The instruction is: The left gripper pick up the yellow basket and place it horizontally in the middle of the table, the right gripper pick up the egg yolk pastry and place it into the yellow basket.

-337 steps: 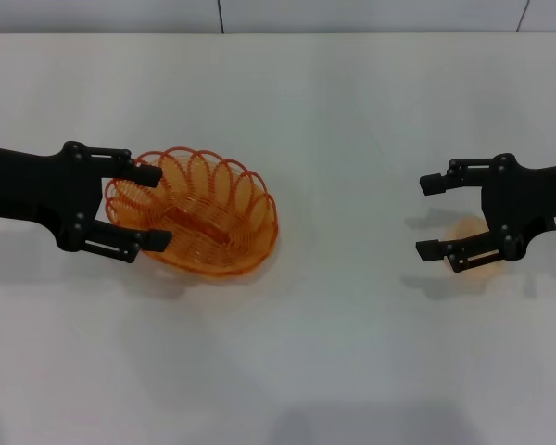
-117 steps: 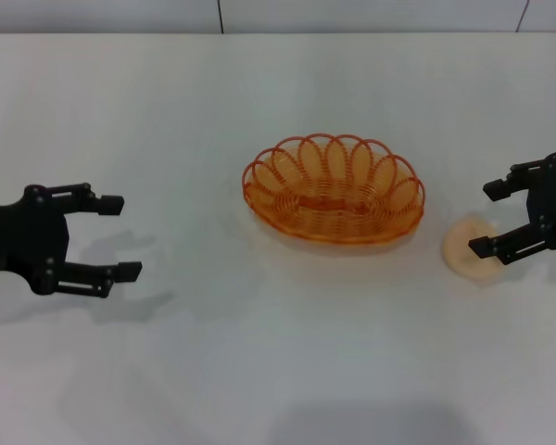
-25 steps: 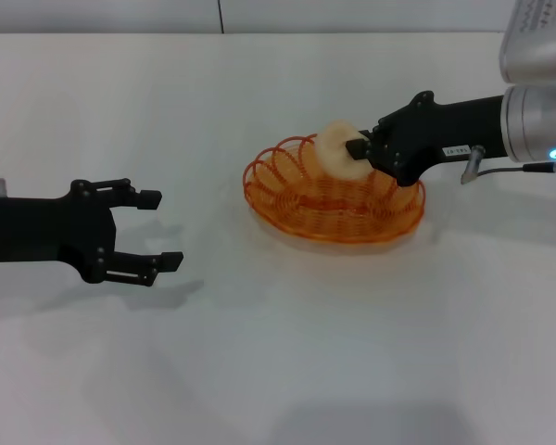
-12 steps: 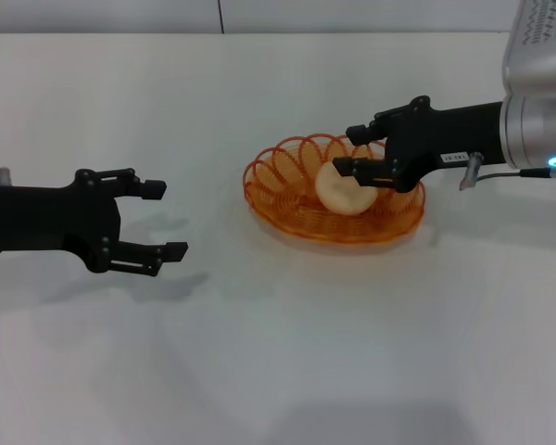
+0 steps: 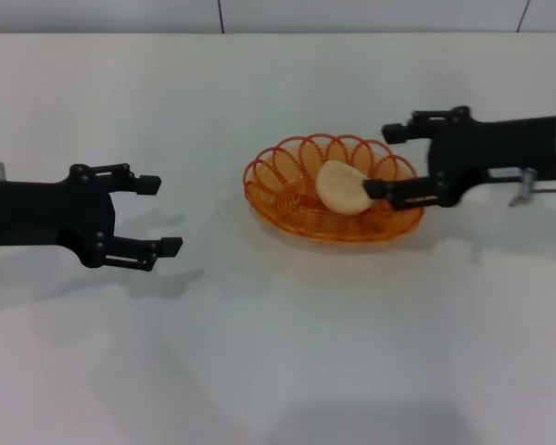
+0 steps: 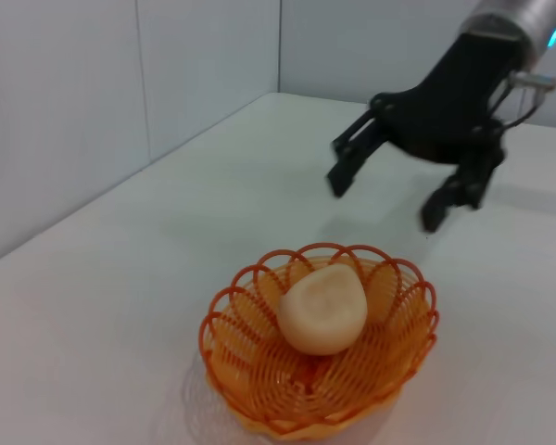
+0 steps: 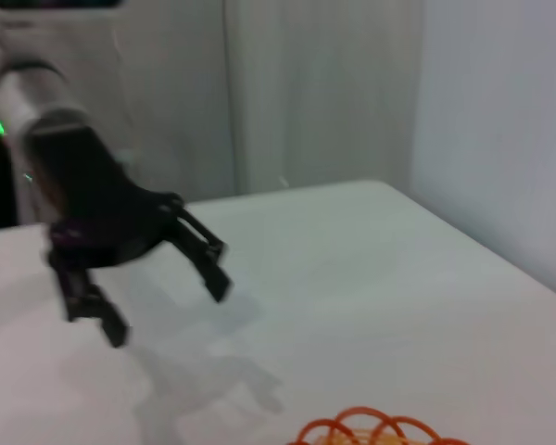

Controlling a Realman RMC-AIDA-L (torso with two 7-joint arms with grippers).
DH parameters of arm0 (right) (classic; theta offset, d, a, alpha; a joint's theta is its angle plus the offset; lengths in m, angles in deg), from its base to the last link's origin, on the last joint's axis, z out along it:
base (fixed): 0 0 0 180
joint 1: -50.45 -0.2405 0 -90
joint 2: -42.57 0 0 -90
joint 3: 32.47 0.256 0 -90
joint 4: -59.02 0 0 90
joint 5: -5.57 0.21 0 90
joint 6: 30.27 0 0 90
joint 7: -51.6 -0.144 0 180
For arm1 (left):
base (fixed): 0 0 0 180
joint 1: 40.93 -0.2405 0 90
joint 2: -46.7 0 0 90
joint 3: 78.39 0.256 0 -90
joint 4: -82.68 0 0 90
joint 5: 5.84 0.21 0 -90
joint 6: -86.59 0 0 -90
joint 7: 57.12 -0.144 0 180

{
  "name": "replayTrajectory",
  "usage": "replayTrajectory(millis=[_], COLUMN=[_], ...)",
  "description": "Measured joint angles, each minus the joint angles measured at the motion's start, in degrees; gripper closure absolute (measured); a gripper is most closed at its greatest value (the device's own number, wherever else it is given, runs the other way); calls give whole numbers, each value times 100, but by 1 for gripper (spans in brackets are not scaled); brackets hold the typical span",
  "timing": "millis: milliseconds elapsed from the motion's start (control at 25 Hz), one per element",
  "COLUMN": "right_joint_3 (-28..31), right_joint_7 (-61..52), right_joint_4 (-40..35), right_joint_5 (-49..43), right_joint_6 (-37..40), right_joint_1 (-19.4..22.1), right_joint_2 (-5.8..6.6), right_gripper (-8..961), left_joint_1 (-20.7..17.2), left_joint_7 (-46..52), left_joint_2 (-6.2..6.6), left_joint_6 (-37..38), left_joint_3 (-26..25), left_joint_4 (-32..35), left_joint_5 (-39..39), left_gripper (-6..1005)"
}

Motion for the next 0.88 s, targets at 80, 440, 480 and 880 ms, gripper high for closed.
replayTrajectory(millis=[80,440,480,880], right_joint_3=[518,1388,1389,1406], right_joint_7=[377,1233,1298,1338], right_joint_4=[190,602,606,676], right_joint_5=[43,-22,-22,-105], right_joint_6=[608,1756,1814,1974], right_joint_1=[77,351,380,489], right_joint_2=[9,150,172,309], right_gripper=[255,160,161,164], left_joint_1=[29,177,199,284], left_joint_7=[-2,105,129,234], left_joint_2=[7,53,65,100], left_joint_6=[0,81,116,380], left_joint_3=[-1,24,27,46], left_joint_4=[-1,-1,-1,0], left_joint_5=[-5,14,14,32], left_gripper=[107,107,107,107])
